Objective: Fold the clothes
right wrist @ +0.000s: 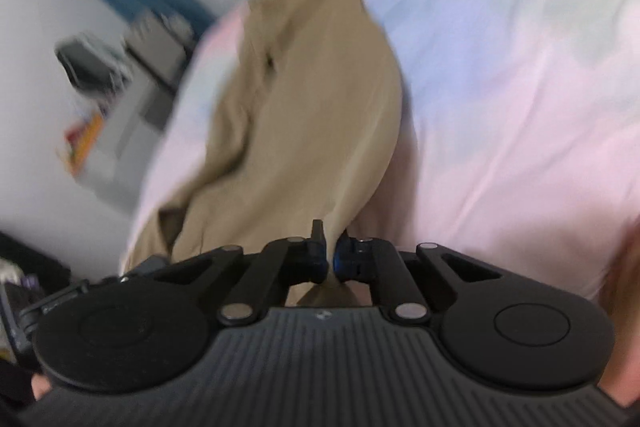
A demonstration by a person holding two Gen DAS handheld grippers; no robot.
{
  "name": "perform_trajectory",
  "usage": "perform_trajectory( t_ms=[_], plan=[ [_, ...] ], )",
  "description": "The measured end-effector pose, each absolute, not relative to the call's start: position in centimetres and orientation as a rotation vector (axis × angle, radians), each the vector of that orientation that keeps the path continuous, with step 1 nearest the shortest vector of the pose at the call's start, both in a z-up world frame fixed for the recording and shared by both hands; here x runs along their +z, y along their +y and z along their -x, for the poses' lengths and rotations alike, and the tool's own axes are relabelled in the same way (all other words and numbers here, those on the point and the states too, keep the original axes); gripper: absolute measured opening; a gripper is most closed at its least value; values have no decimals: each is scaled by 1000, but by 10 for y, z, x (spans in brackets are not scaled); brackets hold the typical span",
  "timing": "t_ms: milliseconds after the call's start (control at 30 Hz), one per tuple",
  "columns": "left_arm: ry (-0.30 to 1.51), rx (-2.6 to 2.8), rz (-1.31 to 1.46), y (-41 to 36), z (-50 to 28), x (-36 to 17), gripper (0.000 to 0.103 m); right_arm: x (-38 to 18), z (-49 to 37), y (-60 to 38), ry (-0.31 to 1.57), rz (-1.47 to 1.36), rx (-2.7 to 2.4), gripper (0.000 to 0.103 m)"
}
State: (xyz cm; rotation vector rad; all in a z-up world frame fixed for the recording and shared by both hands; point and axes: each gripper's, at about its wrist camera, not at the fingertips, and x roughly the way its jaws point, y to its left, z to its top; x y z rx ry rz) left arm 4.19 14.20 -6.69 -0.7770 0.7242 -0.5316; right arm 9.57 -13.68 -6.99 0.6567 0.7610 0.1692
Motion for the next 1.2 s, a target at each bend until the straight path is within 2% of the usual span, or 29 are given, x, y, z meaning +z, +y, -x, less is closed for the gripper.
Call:
perform_trajectory(
  t_ms=[67, 333, 500, 667, 967, 1200],
  plan=[
    [663, -546, 838, 150, -38, -51, 6, -48, -87, -140, 694, -657, 166, 6],
    [529, -584, 750, 145, 5, 28, 6, 28, -51, -164, 503, -719, 253, 6],
    [504, -600, 639, 137, 67, 57, 6, 48, 3, -173, 432, -700, 294, 6],
    [500, -574, 564, 119, 96, 60, 6, 35, 28, -177, 410, -736, 275, 6],
    [510, -465, 437, 91, -4, 60, 6, 21, -68, -169, 408, -730, 185, 6],
    [531, -367, 439, 91, -119, 19, 7, -16, -163, -156, 415, -667, 113, 6]
  ],
)
